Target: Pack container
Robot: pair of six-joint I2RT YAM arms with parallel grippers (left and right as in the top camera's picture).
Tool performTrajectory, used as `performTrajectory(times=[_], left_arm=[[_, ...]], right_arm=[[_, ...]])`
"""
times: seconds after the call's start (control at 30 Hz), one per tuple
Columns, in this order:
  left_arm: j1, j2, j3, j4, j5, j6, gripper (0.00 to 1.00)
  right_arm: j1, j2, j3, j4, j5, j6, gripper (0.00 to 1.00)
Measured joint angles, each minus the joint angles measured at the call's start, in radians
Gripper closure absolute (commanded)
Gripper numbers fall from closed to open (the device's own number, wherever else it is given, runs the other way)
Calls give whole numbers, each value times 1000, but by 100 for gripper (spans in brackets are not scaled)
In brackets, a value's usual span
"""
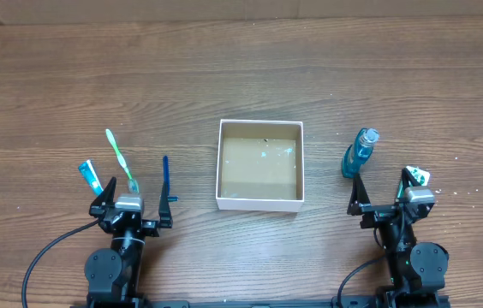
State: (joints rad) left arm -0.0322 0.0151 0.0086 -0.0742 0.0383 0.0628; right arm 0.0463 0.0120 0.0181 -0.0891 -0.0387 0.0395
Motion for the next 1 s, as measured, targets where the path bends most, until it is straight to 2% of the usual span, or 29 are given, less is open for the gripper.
performTrajectory(times=[0.67,0.8,0.9,1.0], left_arm=[[0,0,0,1,0,0,0],[0,0,1,0,27,-30,0],[0,1,48,-100,34,-88,0],[0,11,209,-229,24,-117,0]], right_arm=[[0,0,0,0,-5,2,0],[0,0,0,-1,-6,44,0],[0,37,8,-27,-5,57,0],[0,174,84,-41,-5,72,0]])
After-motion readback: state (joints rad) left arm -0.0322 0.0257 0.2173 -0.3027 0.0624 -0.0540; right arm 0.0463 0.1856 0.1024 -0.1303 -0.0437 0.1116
